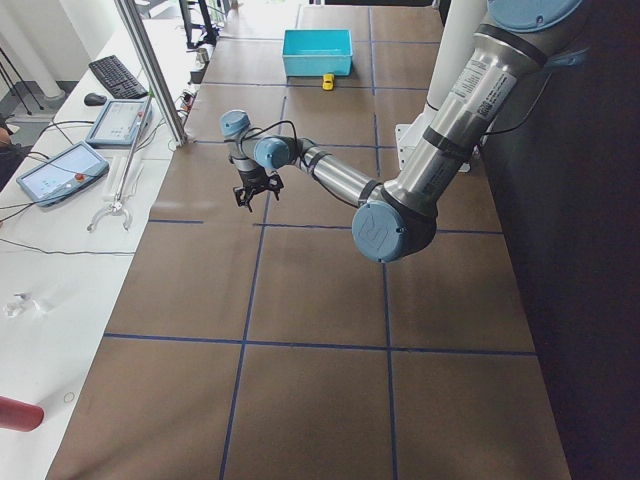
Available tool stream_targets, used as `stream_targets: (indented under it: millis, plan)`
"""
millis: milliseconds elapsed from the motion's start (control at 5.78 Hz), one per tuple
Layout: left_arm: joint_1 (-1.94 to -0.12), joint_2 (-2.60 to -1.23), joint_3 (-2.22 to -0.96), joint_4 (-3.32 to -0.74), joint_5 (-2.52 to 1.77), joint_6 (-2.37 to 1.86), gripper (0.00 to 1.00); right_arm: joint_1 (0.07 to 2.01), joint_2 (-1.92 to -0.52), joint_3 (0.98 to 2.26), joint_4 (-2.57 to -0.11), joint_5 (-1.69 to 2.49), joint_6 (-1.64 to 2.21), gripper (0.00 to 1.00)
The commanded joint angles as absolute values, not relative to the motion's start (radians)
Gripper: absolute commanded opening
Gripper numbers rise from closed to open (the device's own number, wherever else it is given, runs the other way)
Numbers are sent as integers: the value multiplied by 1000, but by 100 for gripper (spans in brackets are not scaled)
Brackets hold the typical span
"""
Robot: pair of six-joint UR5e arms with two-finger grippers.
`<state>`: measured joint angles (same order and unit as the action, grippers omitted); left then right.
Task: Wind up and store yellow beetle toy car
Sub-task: 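Retract the left arm while the right arm reaches toward the car, then lower the right gripper onto the car beside the bin and grasp it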
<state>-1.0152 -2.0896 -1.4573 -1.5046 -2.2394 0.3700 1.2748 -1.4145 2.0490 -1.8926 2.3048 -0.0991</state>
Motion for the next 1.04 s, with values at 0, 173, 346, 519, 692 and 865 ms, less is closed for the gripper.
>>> stream_targets:
  millis: [0,173,346,519,692,865]
  plan:
    - [-1141,-1977,-1453,-1497,-2243,365,100,1070,-1338,2071,-1891,2208,-106,100]
    - [-1234,-1894,-1453,-1505,-2243,367,100,1027,-1322,2115,-1893,2160,-116,100]
    - [-1331,-1855,-1454,-1506,-2244,367,100,984,-1316,2123,-1891,2158,-227,100]
    - [-1436,-1803,-1456,-1506,-2246,368,100,951,-1299,2114,-1846,2160,-335,100]
    - [-1531,-1752,-1454,-1506,-2250,370,100,924,-1314,2070,-1750,2161,-354,100]
    - [-1566,-1706,-1462,-1509,-2247,339,100,860,-1336,2024,-1670,2157,-363,100]
